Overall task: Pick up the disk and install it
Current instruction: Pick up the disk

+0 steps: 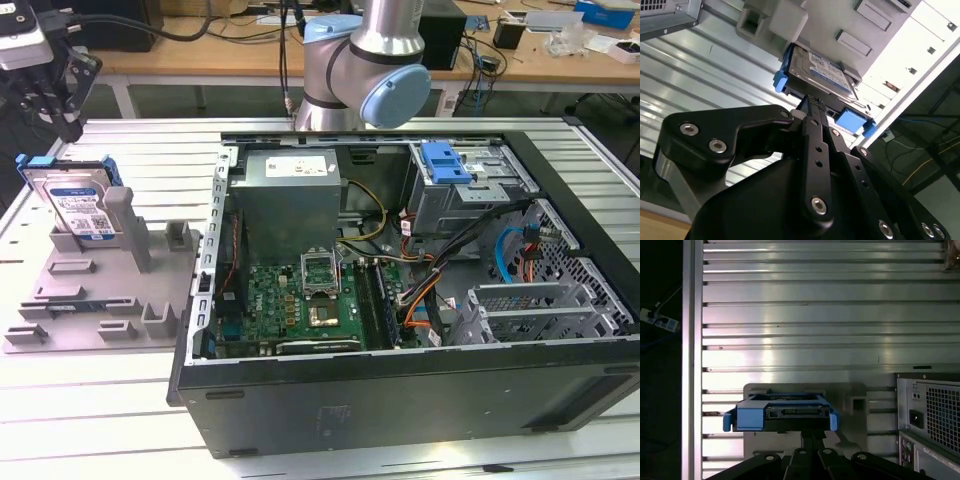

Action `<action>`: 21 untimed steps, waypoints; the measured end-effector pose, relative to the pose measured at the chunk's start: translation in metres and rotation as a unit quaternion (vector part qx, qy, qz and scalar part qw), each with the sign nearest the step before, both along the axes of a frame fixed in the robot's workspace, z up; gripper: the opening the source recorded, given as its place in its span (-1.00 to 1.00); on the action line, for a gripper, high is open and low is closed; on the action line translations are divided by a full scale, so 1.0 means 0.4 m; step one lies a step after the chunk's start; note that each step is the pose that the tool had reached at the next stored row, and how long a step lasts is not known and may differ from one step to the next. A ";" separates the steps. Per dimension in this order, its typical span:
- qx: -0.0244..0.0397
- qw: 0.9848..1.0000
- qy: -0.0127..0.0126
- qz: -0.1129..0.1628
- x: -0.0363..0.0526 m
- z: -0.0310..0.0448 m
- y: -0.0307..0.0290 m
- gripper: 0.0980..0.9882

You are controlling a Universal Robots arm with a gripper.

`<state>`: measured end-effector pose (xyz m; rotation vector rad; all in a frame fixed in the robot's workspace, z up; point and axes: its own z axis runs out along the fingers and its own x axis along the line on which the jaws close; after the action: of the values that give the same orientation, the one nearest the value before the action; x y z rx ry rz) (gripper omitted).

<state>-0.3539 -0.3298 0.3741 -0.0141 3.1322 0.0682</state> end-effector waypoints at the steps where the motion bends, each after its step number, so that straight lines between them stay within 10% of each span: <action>1: 0.000 1.000 0.000 0.008 0.000 0.000 0.000 -0.98; 5: 0.000 0.998 0.000 0.063 0.000 0.000 0.001 -0.98; 11: 0.000 0.990 0.001 0.142 0.000 -0.001 0.002 -0.98; 14: 0.000 0.980 0.001 0.199 0.000 -0.001 0.002 -0.98; 21: 0.000 0.963 0.001 0.271 0.000 -0.002 0.003 -0.98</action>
<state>-0.3539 -0.3288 0.3732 -0.8669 3.0240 0.0694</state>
